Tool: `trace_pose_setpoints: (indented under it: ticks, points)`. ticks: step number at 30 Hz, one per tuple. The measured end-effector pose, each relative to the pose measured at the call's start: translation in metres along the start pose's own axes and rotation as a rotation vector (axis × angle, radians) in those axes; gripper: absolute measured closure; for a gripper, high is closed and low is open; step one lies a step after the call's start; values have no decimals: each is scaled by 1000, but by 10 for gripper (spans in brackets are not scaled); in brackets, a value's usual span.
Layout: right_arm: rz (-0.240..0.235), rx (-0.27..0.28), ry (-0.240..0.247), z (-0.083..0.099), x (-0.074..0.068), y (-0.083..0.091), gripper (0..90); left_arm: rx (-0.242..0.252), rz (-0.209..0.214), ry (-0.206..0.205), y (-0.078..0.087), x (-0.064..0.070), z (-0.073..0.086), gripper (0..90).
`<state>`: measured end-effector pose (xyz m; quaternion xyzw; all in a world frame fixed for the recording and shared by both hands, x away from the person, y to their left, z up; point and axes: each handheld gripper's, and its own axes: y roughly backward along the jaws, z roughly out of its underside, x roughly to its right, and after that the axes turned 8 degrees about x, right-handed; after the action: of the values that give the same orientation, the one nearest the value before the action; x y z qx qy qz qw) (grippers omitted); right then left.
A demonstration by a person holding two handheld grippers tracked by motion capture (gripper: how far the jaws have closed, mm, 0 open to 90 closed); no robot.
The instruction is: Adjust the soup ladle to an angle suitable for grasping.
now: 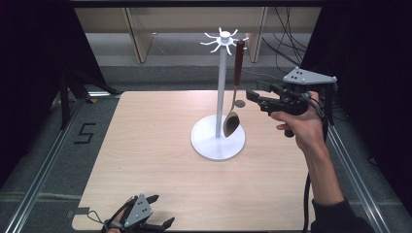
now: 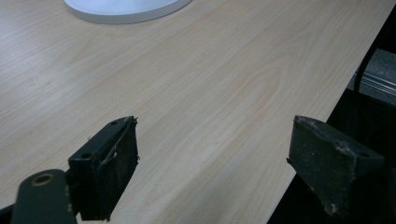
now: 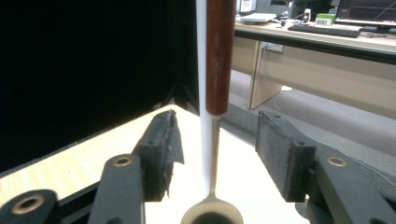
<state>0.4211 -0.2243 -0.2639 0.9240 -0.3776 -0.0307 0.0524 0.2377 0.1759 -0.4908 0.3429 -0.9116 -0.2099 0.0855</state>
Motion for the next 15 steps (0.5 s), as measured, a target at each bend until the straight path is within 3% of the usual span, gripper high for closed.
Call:
trace_pose_setpoints:
  ticks: [5,7,10,15]
  points:
    - [-5,-5,30,9,-3,5,454,5,4,9,0,0,0,151]
    - [-7,-10,13,12,-5,6,453,-3,2,-2,0,0,0,151]
    - [-6,-4,42,20,-7,13,451,-6,3,-1,0,0,0,151]
    - [-20,-3,29,28,-10,19,441,-7,3,-1,0,0,0,151]
